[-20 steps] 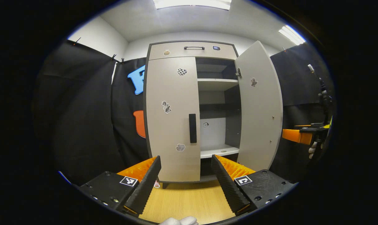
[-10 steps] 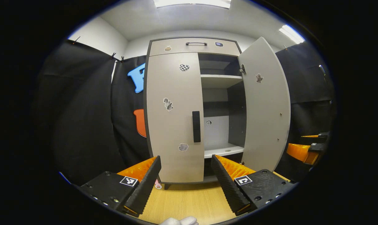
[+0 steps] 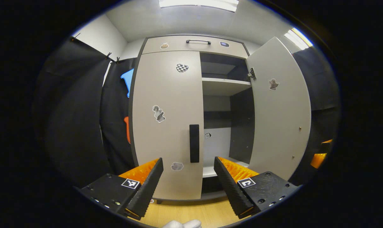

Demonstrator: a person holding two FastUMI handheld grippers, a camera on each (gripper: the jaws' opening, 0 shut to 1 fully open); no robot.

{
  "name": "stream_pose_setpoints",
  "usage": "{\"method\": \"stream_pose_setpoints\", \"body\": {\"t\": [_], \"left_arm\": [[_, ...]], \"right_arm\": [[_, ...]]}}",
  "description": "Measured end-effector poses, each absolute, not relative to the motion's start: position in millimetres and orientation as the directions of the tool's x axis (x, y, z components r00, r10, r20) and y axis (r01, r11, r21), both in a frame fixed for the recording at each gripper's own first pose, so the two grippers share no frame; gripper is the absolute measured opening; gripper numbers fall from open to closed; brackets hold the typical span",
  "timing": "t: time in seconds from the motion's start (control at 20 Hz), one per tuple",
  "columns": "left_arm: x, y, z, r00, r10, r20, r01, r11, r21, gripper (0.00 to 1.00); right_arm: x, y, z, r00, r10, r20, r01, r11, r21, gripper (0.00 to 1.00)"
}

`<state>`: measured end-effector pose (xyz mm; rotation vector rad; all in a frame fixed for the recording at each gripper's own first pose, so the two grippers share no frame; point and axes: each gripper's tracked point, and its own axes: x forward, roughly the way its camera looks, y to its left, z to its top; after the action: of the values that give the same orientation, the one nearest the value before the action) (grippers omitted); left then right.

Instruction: Open the right door of the double-door shoe cabinet with the right hand, and open the left door with the left hand.

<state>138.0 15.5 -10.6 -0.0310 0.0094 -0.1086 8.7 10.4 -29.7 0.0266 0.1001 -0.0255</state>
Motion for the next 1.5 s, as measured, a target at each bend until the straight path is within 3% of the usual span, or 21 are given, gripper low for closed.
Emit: {"method": "stream_pose_setpoints", "body": {"t": [0.4,0.75,0.95,1.0,1.05,1.1,1.15,1.35,1.5], "left_arm": [[236.0,-8.3,-30.1,0.993,-0.115,-0.025,0.113,0.992,-0.053,0.96],[283.3,-5.6,-44.1,0.995,-0.093,-0.043,0.091,0.994,-0.061,0.96],[293.7,-2.8,-45.8,0.995,-0.084,-0.047,0.082,0.996,-0.045,0.78],[295.2,-3.1,-43.1,0.996,-0.084,-0.033,0.083,0.995,-0.048,0.68],[297.4,-3.5,-43.4,0.996,-0.075,-0.039,0.074,0.996,-0.041,0.51],[296.3,-3.9,-43.8,0.996,-0.079,-0.042,0.078,0.996,-0.037,0.57],[297.4,-6.4,-44.2,0.995,-0.088,-0.039,0.086,0.996,-0.035,0.57],[297.1,-11.2,-44.1,0.995,-0.091,-0.044,0.09,0.996,-0.021,0.3],[295.7,-10.0,-44.7,0.994,-0.087,-0.065,0.083,0.995,-0.056,0.17]], "right_arm": [[16.8,-6.0,-26.6,0.989,-0.089,-0.116,0.089,0.996,-0.001,0.97],[26.5,-22.8,-28.2,0.981,-0.14,-0.137,0.139,0.99,-0.019,0.97],[33.3,-20.0,-28.6,0.981,-0.131,-0.143,0.131,0.991,-0.012,0.99],[33.7,-18.0,-28.7,0.981,-0.125,-0.145,0.124,0.992,-0.013,0.99],[35.4,-16.7,-29.3,0.982,-0.117,-0.147,0.116,0.993,-0.016,0.99],[35.9,-14.5,-28.8,0.983,-0.111,-0.147,0.11,0.994,-0.018,0.99],[37.3,-13.7,-28.1,0.983,-0.106,-0.146,0.105,0.994,-0.017,0.99],[37.1,-10.7,-28.0,0.985,-0.096,-0.143,0.097,0.995,-0.001,0.99],[33.6,-10.4,-28.9,0.985,-0.092,-0.145,0.094,0.996,0.007,0.99]]}}
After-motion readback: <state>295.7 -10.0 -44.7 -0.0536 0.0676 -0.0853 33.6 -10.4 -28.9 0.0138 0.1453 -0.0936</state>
